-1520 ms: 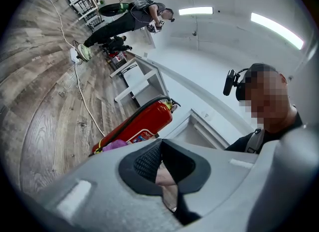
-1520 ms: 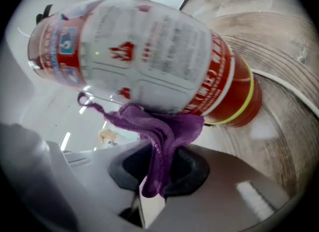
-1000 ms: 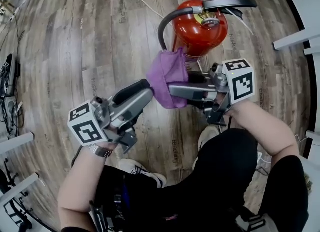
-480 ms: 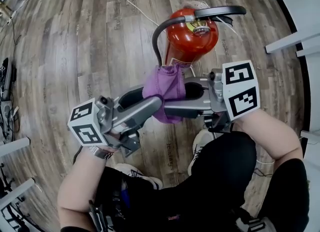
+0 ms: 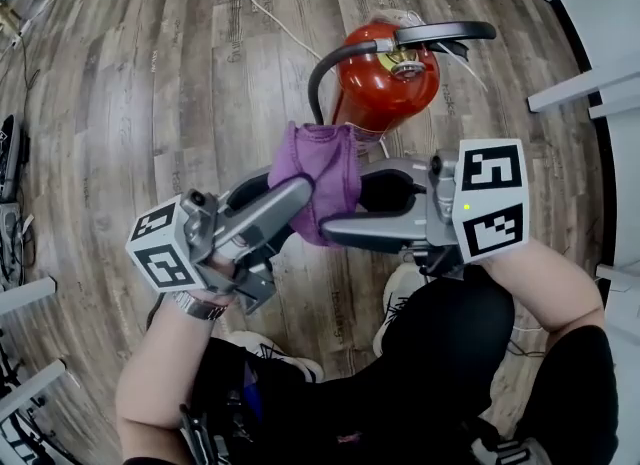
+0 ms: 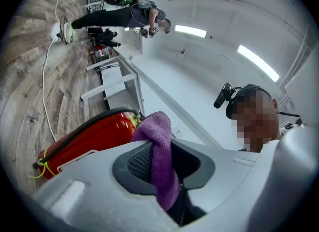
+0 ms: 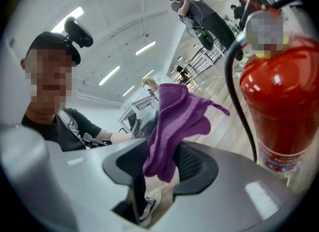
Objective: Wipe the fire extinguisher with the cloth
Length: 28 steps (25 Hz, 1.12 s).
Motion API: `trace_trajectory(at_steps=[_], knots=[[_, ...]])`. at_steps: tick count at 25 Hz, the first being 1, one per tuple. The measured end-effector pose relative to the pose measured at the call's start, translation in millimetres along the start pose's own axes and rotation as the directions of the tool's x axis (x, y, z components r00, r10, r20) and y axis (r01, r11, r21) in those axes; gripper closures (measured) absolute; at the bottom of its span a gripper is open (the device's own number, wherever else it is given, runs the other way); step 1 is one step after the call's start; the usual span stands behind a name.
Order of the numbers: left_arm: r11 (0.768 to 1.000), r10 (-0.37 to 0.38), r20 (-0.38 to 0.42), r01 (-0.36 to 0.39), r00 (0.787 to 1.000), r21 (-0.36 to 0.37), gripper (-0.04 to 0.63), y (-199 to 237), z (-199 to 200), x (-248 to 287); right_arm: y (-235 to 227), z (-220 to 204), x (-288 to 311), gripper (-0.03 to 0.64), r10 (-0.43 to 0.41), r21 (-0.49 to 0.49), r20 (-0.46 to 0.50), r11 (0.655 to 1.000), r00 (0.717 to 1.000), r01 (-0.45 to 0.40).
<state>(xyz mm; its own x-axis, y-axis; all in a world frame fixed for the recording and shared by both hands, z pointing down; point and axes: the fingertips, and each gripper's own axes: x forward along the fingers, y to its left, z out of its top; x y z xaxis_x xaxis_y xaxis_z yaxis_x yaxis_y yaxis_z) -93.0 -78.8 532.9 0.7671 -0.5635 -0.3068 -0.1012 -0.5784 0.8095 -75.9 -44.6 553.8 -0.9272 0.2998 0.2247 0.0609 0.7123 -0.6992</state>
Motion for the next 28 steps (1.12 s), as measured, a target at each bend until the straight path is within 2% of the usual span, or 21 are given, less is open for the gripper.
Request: trace_trajectory(at_steps=[2, 4, 6, 8, 10, 12, 14, 16, 17, 19, 21, 23, 28], knots=[[1.000, -0.001, 0.039, 0.001, 0.999, 0.018, 0.518, -2.4, 18.1, -3.6, 2.6, 12.7, -17.5, 0.443, -0.084, -0.028, 0.055, 0.996, 0.995, 0.086], [0.999, -0.013, 0.064, 0.010, 0.998, 0.044, 0.518, -4.9, 36.8, -5.8, 12.7, 34.4, -40.8, 0.472, -0.178, -0.065, 0.152, 0.980, 0.972, 0.190], [0.997, -0.041, 0.072, 0.036, 0.997, 0.069, 0.518, -9.3, 54.6, -6.1, 40.0, 54.6, -55.9, 0.544, -0.192, -0.060, 0.258, 0.975, 0.947, 0.214], [0.992, -0.061, 0.041, 0.056, 0.997, 0.116, 0.518, -14.7, 70.1, -3.1, 79.6, 62.1, -56.8, 0.579, -0.100, -0.018, 0.337, 0.993, 0.936, 0.113], [0.985, -0.060, -0.002, 0.059, 0.998, 0.163, 0.520, -16.4, 85.2, 2.0, 107.6, 55.6, -52.8, 0.588, -0.001, 0.015, 0.374, 1.000, 0.928, -0.005], [0.985, -0.054, -0.035, 0.059, 0.998, 0.163, 0.520, -11.5, 101.2, 8.3, 114.6, 47.2, -49.7, 0.600, 0.048, 0.049, 0.386, 0.996, 0.921, -0.073], [0.988, -0.048, -0.083, 0.059, 0.995, 0.142, 0.522, -2.1, 118.5, 18.4, 112.3, 48.8, -52.8, 0.609, 0.080, 0.083, 0.415, 0.989, 0.906, -0.125], [0.990, -0.060, -0.166, 0.080, 0.984, 0.120, 0.521, 5.2, 132.3, 35.5, 105.8, 53.3, -59.0, 0.617, 0.097, 0.107, 0.438, 0.981, 0.894, -0.159], [0.990, -0.071, -0.222, 0.096, 0.972, 0.104, 0.522, 8.3, 135.3, 46.4, 100.8, 54.1, -61.7, 0.617, 0.095, 0.122, 0.446, 0.979, 0.890, -0.166], [0.991, -0.086, -0.344, 0.115, 0.935, 0.064, 0.520, 16.2, 134.0, 66.8, 89.8, 55.6, -66.7, 0.617, 0.090, 0.170, 0.475, 0.966, 0.876, -0.192], [0.994, -0.082, -0.430, 0.105, 0.899, 0.029, 0.518, 31.5, 132.8, 82.0, 81.0, 59.5, -73.5, 0.617, 0.088, 0.215, 0.515, 0.950, 0.853, -0.227], [0.997, -0.080, -0.455, 0.081, 0.887, -0.018, 0.517, 53.0, 135.7, 92.5, 76.4, 62.6, -82.7, 0.618, 0.079, 0.233, 0.547, 0.942, 0.834, -0.242], [0.978, -0.119, -0.441, 0.029, 0.890, -0.205, 0.515, 106.1, 121.4, 97.3, 72.4, 63.9, -98.3, 0.620, 0.065, 0.260, 0.584, 0.929, 0.809, -0.263]])
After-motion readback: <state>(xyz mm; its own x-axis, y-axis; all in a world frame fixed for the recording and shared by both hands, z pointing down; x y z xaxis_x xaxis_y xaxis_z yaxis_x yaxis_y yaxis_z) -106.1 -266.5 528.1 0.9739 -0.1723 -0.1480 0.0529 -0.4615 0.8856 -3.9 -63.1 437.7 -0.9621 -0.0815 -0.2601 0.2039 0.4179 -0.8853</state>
